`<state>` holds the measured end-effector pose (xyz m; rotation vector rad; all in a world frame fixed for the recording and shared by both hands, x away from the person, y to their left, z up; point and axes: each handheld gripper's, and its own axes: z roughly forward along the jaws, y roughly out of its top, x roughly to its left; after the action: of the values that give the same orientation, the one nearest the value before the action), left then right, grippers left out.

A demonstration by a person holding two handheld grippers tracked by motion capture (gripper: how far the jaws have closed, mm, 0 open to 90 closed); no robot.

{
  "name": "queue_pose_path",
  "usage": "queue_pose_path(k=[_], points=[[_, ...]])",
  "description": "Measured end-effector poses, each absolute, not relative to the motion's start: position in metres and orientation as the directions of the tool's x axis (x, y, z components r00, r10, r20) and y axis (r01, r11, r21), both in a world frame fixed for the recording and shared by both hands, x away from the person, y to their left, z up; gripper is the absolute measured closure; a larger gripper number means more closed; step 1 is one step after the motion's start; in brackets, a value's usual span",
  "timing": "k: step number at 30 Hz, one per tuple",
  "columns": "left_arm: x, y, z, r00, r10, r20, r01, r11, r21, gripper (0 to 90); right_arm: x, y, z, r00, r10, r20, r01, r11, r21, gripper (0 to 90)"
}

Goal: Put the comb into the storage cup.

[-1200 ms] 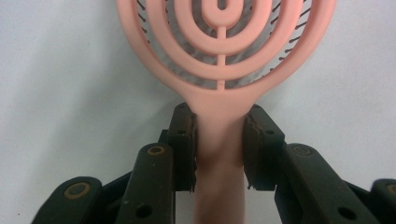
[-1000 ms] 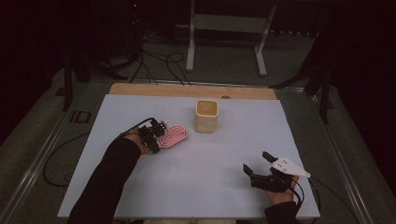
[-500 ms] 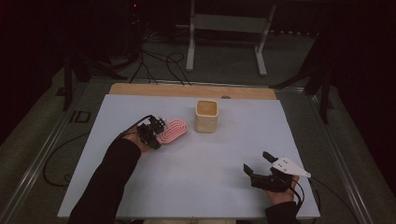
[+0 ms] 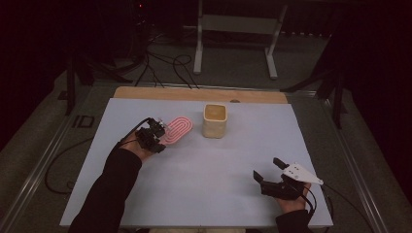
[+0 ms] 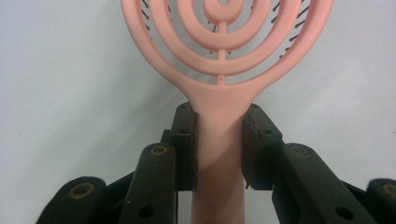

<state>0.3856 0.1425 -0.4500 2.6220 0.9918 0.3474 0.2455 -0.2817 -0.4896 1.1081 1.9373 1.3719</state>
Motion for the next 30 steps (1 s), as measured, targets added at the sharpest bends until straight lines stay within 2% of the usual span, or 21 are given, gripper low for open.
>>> queue_pose_path(k=[12,30], points=[[0.368,0.148,-0.44,0.7,0.696,0.16,0.577,-0.683,0.448,70.3,0.245,-0.282,-0.49,-0.531,0.846,0.046,0.325,0.154,0.933,8.3],[0.343,0.156,-0.441,0.663,0.733,0.153,0.549,-0.615,0.566,70.3,0.245,-0.281,-0.49,-0.527,0.849,0.045,0.326,0.153,0.933,8.3]])
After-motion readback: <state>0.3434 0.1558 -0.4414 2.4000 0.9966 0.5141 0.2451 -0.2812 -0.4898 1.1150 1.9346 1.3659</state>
